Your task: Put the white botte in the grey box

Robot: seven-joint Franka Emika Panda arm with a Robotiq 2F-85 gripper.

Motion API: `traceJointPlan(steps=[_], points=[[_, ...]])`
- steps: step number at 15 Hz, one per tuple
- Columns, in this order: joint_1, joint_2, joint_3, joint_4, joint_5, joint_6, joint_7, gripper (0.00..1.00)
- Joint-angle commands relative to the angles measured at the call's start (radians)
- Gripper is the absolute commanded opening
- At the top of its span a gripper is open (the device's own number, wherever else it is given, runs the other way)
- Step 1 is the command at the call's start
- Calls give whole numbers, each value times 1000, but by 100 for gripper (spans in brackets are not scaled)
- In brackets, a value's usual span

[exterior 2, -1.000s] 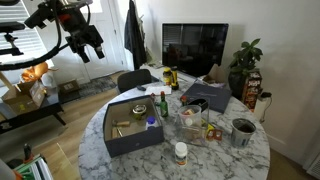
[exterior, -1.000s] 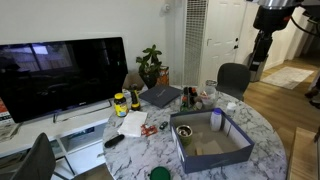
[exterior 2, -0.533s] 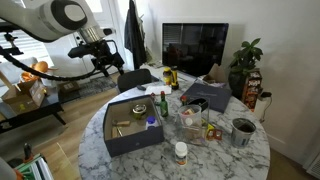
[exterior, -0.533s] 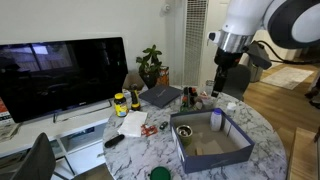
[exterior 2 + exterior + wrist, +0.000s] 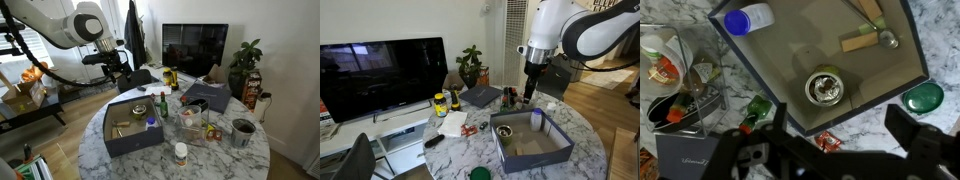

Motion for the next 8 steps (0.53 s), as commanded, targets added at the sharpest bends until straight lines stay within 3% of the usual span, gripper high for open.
traceJointPlan(steps=[1,8], points=[[-19,-13,-46,-25,-4,15,50,100],[-193,-141,-294,-220,56,110,14,100]])
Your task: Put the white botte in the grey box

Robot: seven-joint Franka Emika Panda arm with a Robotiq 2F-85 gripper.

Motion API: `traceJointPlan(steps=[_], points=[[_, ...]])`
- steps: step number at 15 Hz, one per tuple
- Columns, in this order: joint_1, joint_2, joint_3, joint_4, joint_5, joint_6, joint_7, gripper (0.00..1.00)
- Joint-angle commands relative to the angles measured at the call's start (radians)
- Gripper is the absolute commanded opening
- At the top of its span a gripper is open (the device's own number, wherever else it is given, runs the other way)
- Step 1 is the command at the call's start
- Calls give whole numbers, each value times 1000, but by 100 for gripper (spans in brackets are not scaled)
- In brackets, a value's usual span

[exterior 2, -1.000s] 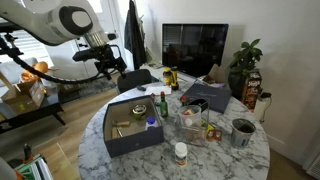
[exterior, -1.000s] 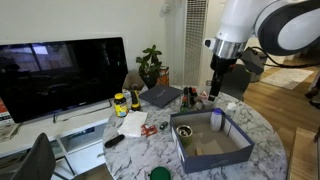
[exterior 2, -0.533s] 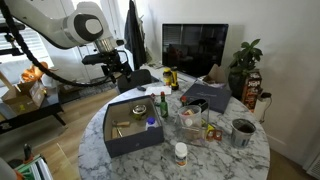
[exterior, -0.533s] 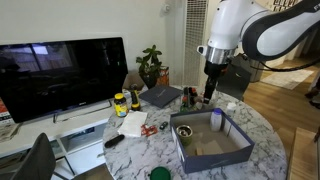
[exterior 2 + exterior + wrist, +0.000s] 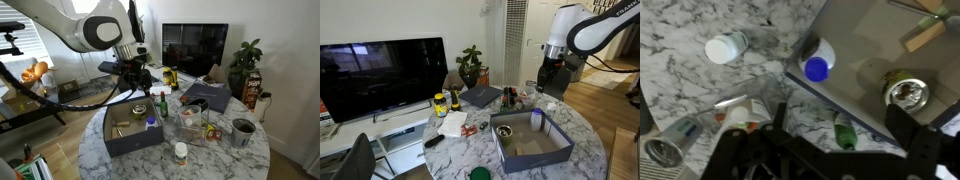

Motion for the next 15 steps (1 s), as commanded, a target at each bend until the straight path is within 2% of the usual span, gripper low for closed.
traceJointPlan(steps=[1,2,4,8,9,12,15], points=[[-98,-82,-117,-124,44,68,-35,100],[-66,-28,-62,-50,14,28,-11,100],[-108,-47,-109,-84,21,45,-36,100],[-109,-60,-108,-96,31,47,-39,100],[-140,-28,-116,-86,7,84,-12,100],[-188,48,-171,-57,6,131,-57,100],[-232,163,-230,-17,28,137,-70,100]])
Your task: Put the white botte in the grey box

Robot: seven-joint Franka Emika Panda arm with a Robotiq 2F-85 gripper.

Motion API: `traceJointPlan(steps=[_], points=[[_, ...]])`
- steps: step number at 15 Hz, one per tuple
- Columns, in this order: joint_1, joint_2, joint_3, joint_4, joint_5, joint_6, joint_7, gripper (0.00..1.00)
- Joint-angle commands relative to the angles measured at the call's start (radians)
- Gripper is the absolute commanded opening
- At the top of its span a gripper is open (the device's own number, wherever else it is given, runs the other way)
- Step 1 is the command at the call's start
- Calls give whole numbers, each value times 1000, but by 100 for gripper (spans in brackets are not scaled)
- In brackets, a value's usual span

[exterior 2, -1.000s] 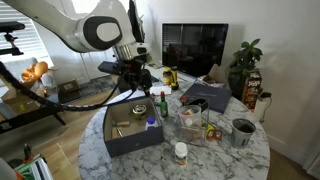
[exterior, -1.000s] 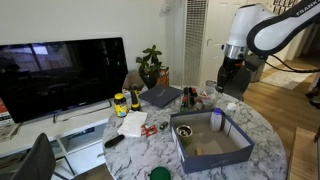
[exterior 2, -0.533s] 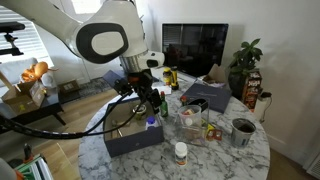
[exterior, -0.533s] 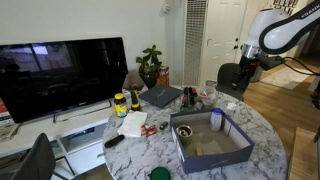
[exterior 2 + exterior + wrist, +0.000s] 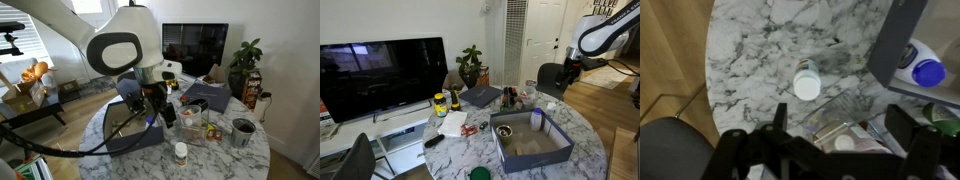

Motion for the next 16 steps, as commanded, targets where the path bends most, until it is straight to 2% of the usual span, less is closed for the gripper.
traceJointPlan(steps=[1,2,4,7,9,10,12,16], points=[[-46,170,-58,66,29,9,-15,100],[-33,68,-36,22,4,-1,-5,100],[-46,134,-58,46,7,-1,-5,100],[-43,167,-59,67,12,-1,-5,100],[-23,245,-60,66,153,63,-157,100],[-24,279,-59,67,161,114,-174,100],[-27,348,-43,83,274,177,-296,100],[-84,452,43,122,492,270,-507,100]])
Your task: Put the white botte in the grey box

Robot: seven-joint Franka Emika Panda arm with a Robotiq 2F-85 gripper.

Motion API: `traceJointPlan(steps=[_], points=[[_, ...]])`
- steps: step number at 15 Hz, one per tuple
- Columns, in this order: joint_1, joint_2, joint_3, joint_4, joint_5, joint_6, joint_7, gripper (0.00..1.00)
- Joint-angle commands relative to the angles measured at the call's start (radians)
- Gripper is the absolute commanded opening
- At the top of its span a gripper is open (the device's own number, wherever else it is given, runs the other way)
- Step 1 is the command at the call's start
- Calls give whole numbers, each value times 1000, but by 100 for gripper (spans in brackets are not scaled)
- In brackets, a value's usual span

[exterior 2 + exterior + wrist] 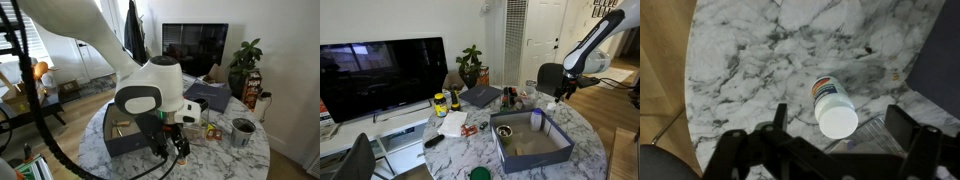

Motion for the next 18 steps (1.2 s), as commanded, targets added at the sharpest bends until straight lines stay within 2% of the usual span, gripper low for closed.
traceJointPlan(steps=[1,3,7,9,13,18], points=[[-56,96,88,52,186,49,-184,100],[-56,128,111,67,212,74,-228,100],[7,228,43,87,102,248,-178,100],[-12,263,59,109,114,246,-197,100],[-63,293,122,142,134,156,-234,100],[-80,329,145,177,132,165,-243,100]])
